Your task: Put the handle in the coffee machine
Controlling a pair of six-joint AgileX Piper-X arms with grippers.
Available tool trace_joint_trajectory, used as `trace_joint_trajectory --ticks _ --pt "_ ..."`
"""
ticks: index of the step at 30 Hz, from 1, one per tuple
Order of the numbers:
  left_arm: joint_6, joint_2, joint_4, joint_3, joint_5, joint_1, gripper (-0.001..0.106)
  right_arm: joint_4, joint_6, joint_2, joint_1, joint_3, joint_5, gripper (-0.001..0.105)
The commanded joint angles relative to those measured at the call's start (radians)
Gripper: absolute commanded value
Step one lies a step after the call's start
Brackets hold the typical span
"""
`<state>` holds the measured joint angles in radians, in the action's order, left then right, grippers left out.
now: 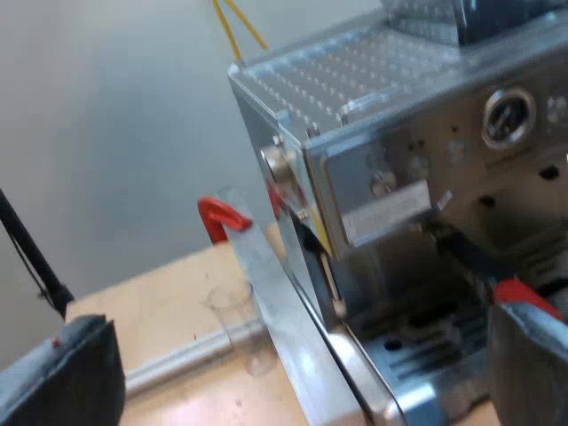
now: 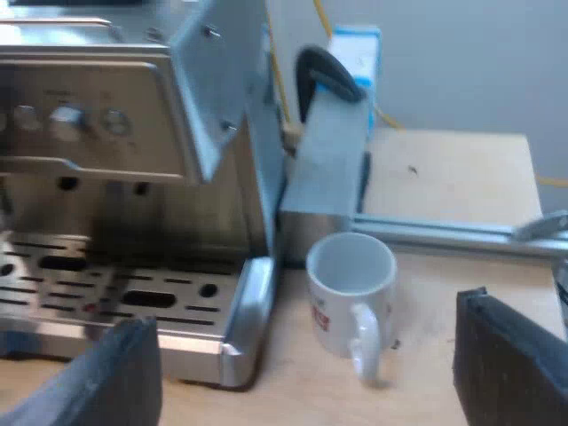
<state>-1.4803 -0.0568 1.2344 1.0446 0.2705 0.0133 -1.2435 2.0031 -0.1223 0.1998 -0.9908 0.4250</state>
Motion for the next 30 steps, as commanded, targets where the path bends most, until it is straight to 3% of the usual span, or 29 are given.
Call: trace_joint_trajectory --ticks 1,10,15,22,25,30 --pt "0.003 0.012 0.056 -0.005 -0.004 -0.018 0.084 -0.03 0.014 0.044 0.006 -0.007 0.045 0.07" --pt "0.003 0.047 0.122 -0.01 0.002 -0.038 0.084 -0.153 0.014 0.181 0.006 -0.008 0.076 0.07" --pt "0.003 0.076 0.164 -0.018 0.026 -0.05 0.084 -0.243 0.036 0.179 0.006 -0.015 0.118 0.07" --pt "0.007 0.207 0.222 -0.121 0.036 -0.057 0.084 -0.246 0.04 0.179 0.006 -0.015 0.12 0.07" --pt "0.022 0.207 0.266 -0.147 0.054 -0.052 0.084 -0.244 0.042 0.179 0.006 -0.015 0.12 0.07" --pt "0.026 0.207 0.187 -0.18 0.049 -0.05 0.084 -0.216 0.044 0.179 0.006 -0.015 0.12 0.07"
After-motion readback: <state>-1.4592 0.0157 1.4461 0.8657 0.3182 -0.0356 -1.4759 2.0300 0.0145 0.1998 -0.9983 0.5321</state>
